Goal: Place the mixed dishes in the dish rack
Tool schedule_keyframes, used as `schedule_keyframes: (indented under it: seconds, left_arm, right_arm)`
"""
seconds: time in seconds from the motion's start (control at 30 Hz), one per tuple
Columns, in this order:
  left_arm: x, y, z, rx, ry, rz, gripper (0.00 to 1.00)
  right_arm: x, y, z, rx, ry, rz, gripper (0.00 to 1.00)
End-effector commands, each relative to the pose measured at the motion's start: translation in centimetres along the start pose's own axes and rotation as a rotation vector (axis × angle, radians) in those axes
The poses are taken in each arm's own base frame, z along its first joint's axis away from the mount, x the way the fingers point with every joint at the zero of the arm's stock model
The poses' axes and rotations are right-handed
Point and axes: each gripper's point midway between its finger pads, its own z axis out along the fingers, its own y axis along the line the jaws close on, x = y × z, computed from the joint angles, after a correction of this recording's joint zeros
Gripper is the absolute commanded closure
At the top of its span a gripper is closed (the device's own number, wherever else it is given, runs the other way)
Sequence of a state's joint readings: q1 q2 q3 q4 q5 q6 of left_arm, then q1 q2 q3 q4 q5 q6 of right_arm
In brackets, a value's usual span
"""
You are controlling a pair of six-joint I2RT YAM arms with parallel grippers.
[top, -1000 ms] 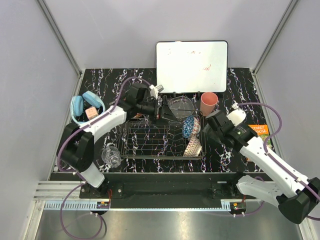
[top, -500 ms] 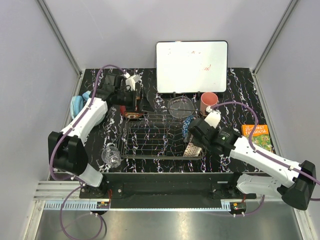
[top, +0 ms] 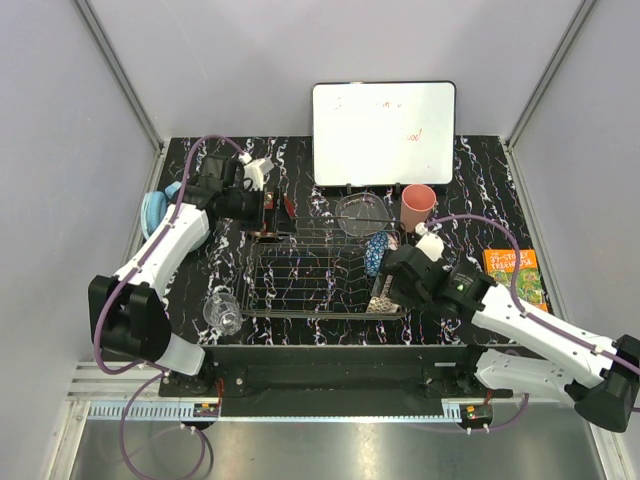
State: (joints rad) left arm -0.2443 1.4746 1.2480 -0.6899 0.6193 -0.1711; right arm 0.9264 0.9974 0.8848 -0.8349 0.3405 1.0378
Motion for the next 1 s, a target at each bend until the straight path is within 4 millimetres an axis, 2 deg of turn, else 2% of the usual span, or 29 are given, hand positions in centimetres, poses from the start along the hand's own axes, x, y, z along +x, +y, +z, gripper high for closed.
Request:
schedule_keyframes:
  seconds: [0.0,0.17,0.33,0.47,0.53,0.63,0.73,0.77,0.87,0.93,0.97]
  left_arm:
    - [-0.1,1.0,-0.1,-0.041,-0.01,0.031,0.01]
    - [-0.1,1.8,-0.3,-0.061,-0.018,0.032,0.01]
    - [-0.2,2.1,-0.5,-0.076,-0.025,0.048,0.01]
    - [0.6,2.5,-0.2,-0.082,-0.007,0.053,0.01]
    - [0.7,2.6,-0.2,-0.082,-0.003,0.058,0.01]
    - [0.7,2.5,-0.3,-0.081,-0.001,0.064,0.01]
    - [0.1,2.4,-0.8,-0.09,-0.01,0.082,0.01]
    - [-0.1,2.5,-0.9,-0.102,-0.016,0.093,0.01]
    - [-2.2,3.1,-2.1,-0.158,-0.072,0.12,0.01]
    - [-3.7,4.3,-2.7,-0.201,-0.104,0.108,0.01]
    - [-4.5,4.7,-3.0,-0.213,-0.118,0.109,0.01]
  right_arm:
    - [1.2,0.5,1.0,-0.018,0.033,0.013,0.16]
    - [2.0,0.3,2.3,0.012,0.058,0.007,0.14]
    - [0.9,0.1,2.8,0.04,0.002,-0.007,0.13]
    - [-0.8,1.2,2.0,0.014,-0.051,-0.052,0.12]
    - [-1.0,1.5,1.5,-0.005,-0.051,-0.051,0.12]
    - [-1.7,1.3,0.2,-0.013,-0.07,-0.045,0.12]
    - [-3.6,0.6,-2.0,0.008,-0.131,-0.059,0.11]
    - [-4.7,0.7,-3.4,-0.002,-0.16,-0.065,0.11]
    - [-7.7,1.3,-5.5,-0.006,-0.27,-0.073,0.11]
    - [-9.0,2.0,-5.8,0.005,-0.312,-0.089,0.11]
    - [-10.2,3.2,-5.6,0.012,-0.344,-0.121,0.11]
